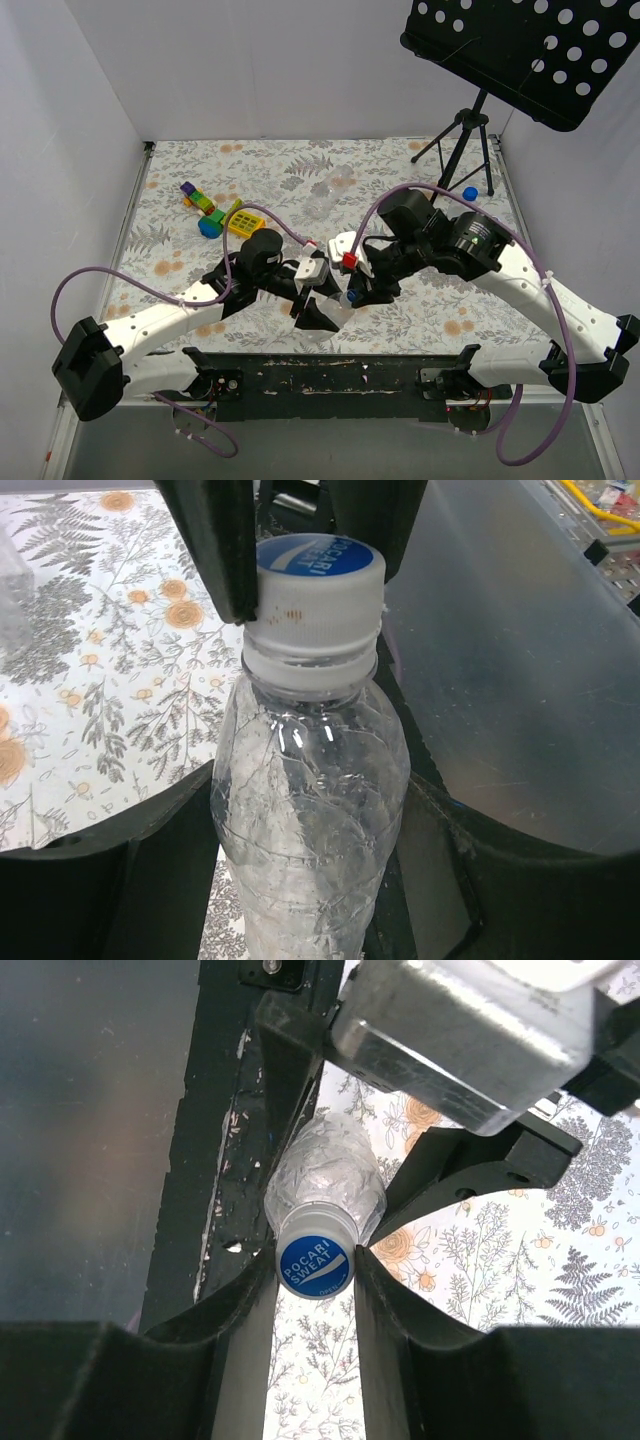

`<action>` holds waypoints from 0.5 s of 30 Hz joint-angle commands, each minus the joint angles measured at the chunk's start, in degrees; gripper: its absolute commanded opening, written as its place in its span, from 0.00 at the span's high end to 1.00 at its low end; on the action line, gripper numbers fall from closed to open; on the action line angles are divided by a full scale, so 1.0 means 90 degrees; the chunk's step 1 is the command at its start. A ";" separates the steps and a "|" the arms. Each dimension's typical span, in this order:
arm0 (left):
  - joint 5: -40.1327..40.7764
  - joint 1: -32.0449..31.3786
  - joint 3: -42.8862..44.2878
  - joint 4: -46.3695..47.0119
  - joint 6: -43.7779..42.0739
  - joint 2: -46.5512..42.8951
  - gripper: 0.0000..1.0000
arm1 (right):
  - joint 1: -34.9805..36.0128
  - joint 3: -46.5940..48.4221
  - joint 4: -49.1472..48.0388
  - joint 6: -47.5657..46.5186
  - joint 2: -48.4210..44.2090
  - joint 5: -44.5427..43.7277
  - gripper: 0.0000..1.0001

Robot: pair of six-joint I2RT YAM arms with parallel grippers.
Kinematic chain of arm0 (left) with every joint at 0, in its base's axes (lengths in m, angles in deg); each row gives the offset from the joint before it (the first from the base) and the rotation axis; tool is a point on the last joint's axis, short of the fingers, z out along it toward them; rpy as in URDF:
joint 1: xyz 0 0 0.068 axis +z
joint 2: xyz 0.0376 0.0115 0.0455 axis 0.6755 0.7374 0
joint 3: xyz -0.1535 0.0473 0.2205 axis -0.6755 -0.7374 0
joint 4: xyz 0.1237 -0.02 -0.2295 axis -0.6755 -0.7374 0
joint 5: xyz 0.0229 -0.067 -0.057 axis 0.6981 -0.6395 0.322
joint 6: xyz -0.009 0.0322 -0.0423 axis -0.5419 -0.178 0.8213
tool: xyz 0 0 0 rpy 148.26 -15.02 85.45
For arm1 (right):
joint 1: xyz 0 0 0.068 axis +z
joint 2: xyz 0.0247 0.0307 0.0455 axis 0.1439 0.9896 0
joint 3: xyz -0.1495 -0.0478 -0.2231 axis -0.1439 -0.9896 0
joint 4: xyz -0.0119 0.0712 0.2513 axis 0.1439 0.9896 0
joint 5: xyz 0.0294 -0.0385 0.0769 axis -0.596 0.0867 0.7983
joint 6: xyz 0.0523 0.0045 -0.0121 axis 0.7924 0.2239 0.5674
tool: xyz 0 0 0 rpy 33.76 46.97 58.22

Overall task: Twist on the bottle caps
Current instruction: Screw the bottle cap onto the plastic bottle.

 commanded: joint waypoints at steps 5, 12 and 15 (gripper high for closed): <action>0.3295 -0.0012 -0.0189 0.0845 0.0192 -0.0597 0.99 | 0.0022 0.0047 -0.0811 0.3360 0.0471 -0.1275 0.95; 0.6929 -0.0743 -0.0590 0.1313 -0.0304 -0.0988 1.00 | 0.0022 -0.0810 -0.1990 0.6362 0.0600 -0.2577 0.92; 0.7898 -0.1075 -0.0688 0.1402 -0.0675 -0.1018 1.00 | 0.0022 -0.1212 -0.2588 0.6853 0.0278 -0.3074 0.92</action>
